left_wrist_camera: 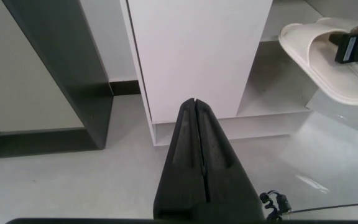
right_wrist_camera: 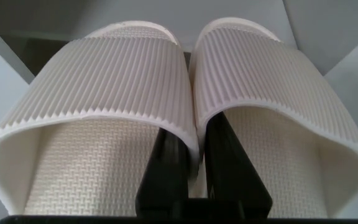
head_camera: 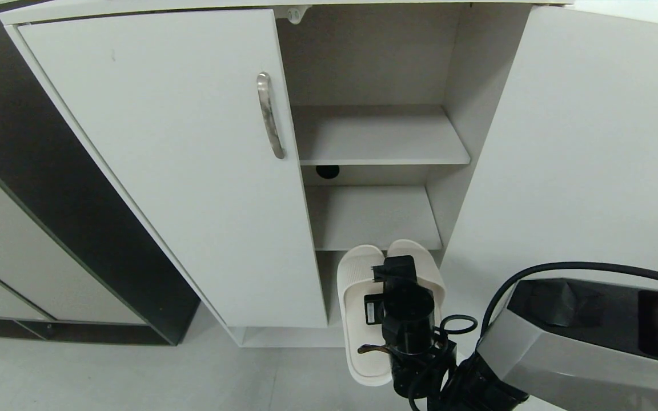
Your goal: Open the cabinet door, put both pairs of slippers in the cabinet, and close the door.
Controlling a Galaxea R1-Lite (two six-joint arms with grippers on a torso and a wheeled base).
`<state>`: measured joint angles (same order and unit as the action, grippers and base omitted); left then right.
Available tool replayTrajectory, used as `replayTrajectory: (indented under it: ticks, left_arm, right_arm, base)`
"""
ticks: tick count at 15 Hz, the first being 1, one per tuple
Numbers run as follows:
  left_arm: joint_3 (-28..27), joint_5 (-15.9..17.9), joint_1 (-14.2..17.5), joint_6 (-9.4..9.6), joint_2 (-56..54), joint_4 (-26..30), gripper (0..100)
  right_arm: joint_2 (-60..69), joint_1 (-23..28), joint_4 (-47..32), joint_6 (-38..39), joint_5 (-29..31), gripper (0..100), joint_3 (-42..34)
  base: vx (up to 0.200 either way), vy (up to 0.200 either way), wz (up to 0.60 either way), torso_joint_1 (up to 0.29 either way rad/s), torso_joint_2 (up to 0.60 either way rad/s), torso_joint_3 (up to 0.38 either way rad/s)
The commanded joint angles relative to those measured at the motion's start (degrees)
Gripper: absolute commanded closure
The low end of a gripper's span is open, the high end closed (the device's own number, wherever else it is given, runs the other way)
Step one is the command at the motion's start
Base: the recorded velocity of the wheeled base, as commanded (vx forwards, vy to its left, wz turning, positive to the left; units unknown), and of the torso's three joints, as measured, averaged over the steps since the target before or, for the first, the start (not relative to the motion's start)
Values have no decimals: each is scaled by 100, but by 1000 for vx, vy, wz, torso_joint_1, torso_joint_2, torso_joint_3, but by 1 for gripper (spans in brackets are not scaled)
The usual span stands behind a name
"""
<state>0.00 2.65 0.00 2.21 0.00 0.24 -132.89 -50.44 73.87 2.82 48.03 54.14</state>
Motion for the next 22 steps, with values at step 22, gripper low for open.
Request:
replayTrajectory:
  ticks: [22]
  left_arm:
    - [0, -1, 0, -1, 9, 2, 100]
  right_arm:
    - [-466, 457, 92, -449, -312, 100, 853]
  base:
    - [82, 0, 0, 2, 1, 2]
